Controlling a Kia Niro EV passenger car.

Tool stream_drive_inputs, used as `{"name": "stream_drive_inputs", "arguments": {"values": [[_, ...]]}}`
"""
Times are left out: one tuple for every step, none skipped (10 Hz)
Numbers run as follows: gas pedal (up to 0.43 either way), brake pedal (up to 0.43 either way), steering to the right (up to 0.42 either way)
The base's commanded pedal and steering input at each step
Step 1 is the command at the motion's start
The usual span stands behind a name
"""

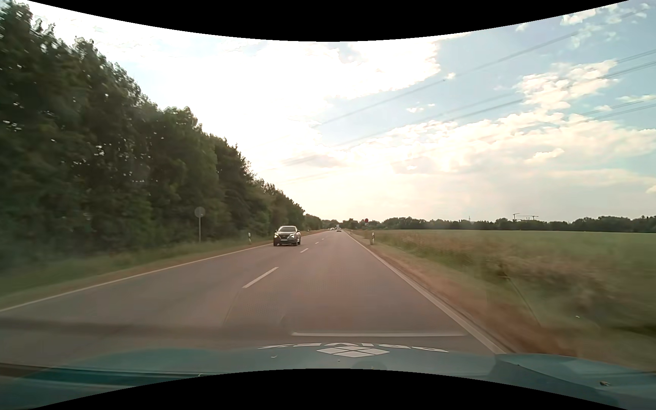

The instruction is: Follow the waypoints while adhering to traffic rules and regulations

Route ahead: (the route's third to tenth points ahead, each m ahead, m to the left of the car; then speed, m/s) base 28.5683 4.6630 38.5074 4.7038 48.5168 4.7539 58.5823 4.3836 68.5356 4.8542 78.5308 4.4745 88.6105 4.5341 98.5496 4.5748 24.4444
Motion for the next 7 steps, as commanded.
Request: {"name": "stream_drive_inputs", "arguments": {"values": [[0.24, 0.0, -0.002], [0.24, 0.0, -0.002], [0.24, 0.0, -0.002], [0.24, 0.0, -0.002], [0.24, 0.0, -0.001], [0.24, 0.0, -0.001], [0.24, 0.0, -0.001]]}}
